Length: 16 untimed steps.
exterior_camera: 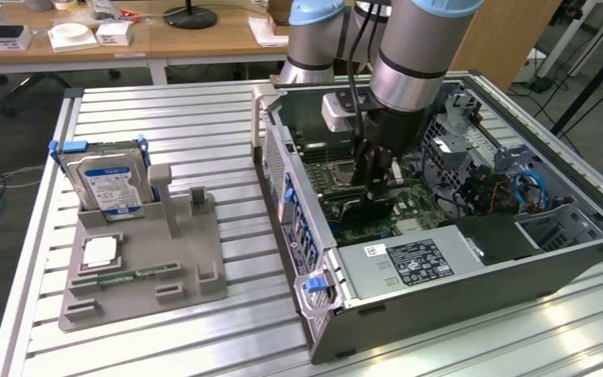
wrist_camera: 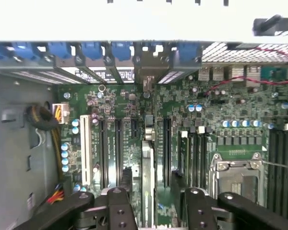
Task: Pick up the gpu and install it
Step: 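Insert the gpu into the slot, then press down on the gpu until it lock into place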
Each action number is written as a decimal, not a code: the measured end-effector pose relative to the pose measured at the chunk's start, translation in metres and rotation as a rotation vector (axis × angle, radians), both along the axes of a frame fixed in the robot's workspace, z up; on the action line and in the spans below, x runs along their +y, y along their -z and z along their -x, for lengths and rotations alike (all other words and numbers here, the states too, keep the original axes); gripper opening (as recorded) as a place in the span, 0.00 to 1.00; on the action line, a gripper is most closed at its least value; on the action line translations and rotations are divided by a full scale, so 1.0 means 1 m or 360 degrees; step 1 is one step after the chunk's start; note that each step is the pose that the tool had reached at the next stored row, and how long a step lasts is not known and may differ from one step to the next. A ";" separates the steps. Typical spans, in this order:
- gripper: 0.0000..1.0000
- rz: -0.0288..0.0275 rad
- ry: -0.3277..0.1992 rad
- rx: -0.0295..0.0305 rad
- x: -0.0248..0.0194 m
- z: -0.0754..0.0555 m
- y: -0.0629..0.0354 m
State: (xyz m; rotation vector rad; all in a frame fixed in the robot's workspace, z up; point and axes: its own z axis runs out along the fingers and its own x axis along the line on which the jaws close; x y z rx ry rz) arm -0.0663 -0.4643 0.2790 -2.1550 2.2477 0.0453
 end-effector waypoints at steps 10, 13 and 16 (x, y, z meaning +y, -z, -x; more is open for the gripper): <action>0.11 -0.00001 0.0000 0.00000 0.0000 0.000 0.0000; 0.11 -0.00001 0.0000 0.00001 0.0000 0.000 0.0000; 0.11 -0.00001 0.0000 0.00001 0.0000 0.000 0.0000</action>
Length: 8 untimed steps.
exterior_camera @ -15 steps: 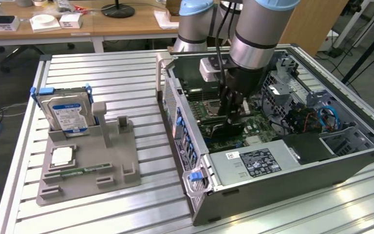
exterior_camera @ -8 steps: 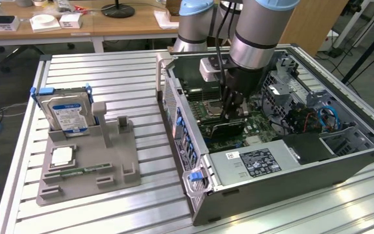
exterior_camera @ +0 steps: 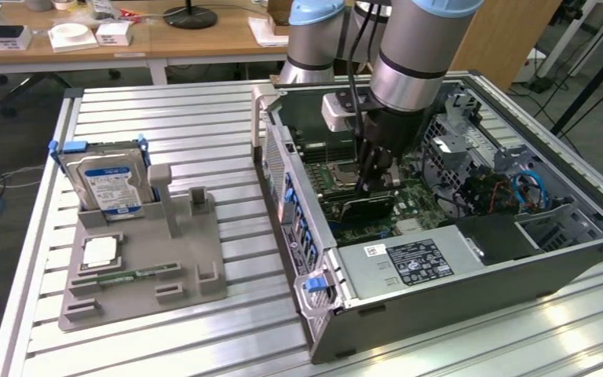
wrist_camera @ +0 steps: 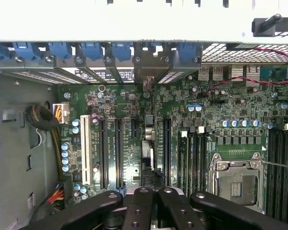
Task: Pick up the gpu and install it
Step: 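Press down on the gpu until it lock into place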
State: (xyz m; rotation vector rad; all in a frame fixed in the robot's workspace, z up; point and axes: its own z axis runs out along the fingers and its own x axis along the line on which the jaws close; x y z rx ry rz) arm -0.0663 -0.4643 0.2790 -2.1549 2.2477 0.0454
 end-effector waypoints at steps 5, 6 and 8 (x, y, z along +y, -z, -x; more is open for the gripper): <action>0.11 0.00007 0.0000 0.00000 0.0000 0.000 0.0000; 0.11 0.00007 0.0000 0.00001 0.0000 0.000 0.0000; 0.11 0.00008 0.0000 0.00000 0.0000 0.000 0.0000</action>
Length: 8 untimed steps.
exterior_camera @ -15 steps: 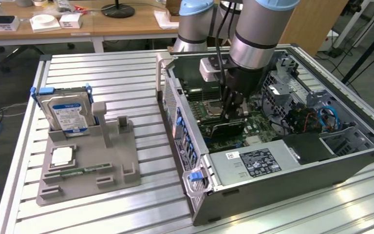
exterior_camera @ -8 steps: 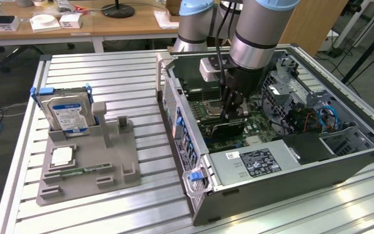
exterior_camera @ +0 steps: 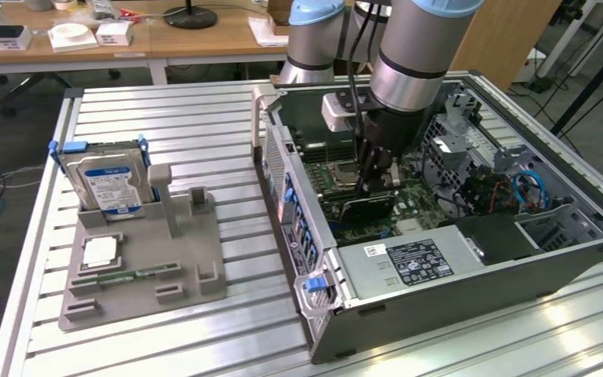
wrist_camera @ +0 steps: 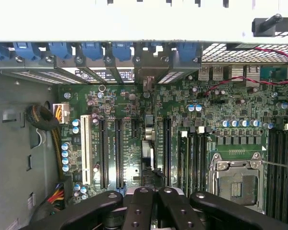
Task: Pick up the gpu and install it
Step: 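Press down on the gpu until it lock into place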
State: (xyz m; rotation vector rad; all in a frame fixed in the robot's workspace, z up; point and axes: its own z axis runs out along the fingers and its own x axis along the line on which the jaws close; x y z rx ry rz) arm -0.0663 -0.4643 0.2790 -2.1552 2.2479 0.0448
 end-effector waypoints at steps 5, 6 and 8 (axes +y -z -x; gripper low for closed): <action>0.11 -0.00001 0.0000 -0.00001 0.0000 0.000 0.0000; 0.11 -0.00001 0.0000 0.00000 0.0000 0.000 0.0000; 0.11 0.00000 0.0000 -0.00001 0.0000 0.000 0.0001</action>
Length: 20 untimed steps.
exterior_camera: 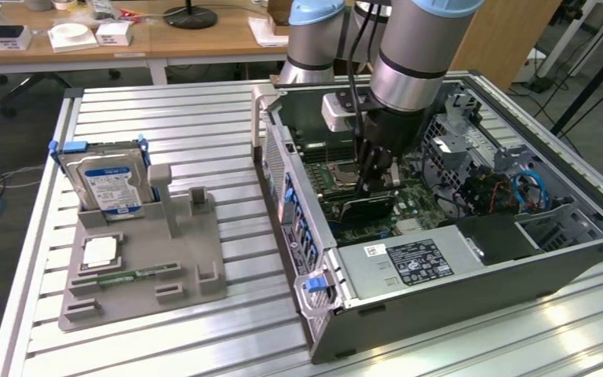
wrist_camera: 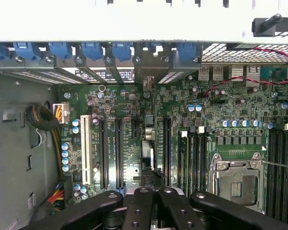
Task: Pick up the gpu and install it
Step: 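Press down on the gpu until it lock into place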
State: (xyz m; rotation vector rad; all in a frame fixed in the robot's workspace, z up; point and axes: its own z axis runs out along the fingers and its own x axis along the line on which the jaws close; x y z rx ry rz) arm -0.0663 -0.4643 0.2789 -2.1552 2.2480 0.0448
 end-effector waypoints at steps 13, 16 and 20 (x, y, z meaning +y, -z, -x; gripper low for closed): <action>0.11 0.00003 0.0000 0.00041 0.0001 -0.024 0.0048; 0.11 0.00001 0.0000 0.00041 0.0001 -0.024 0.0050; 0.11 -0.00041 0.0000 0.00038 0.0001 -0.026 0.0070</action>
